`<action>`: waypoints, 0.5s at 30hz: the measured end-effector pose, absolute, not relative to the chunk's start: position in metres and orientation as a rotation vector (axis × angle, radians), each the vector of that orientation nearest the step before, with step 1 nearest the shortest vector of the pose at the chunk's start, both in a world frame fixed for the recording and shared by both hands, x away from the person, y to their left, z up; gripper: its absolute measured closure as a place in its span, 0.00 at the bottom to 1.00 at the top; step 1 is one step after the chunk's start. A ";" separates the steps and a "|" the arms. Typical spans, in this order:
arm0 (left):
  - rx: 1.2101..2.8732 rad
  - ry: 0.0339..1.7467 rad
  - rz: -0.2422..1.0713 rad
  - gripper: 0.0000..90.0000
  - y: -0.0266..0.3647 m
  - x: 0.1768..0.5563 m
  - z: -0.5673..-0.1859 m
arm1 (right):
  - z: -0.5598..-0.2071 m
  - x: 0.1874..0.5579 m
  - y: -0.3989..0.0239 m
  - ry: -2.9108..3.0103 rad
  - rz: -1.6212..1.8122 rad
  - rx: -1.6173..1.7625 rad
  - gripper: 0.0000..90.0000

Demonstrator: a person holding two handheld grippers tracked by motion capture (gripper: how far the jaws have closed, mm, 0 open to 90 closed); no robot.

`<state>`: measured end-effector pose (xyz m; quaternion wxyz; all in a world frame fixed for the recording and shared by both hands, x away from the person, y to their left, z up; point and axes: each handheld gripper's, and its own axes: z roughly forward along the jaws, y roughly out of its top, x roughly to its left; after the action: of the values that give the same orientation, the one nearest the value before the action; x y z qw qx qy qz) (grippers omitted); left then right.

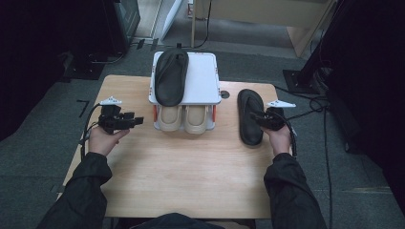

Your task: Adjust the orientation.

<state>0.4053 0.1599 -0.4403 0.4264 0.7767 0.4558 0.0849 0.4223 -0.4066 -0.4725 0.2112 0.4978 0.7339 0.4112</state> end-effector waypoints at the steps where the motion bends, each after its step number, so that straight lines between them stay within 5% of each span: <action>1: 1.942 1.138 0.208 0.49 0.161 0.404 -0.441 | -0.471 0.424 -0.407 2.026 1.137 1.390 0.66; 15: 1.909 1.164 0.194 0.49 0.179 0.389 -0.442 | -0.477 0.445 -0.428 1.939 1.070 1.484 0.62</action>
<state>0.3886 0.1792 -0.4420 0.4338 0.7664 0.4674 0.0777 0.4448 -0.4277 -0.4767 0.2357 0.5410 0.7068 0.3901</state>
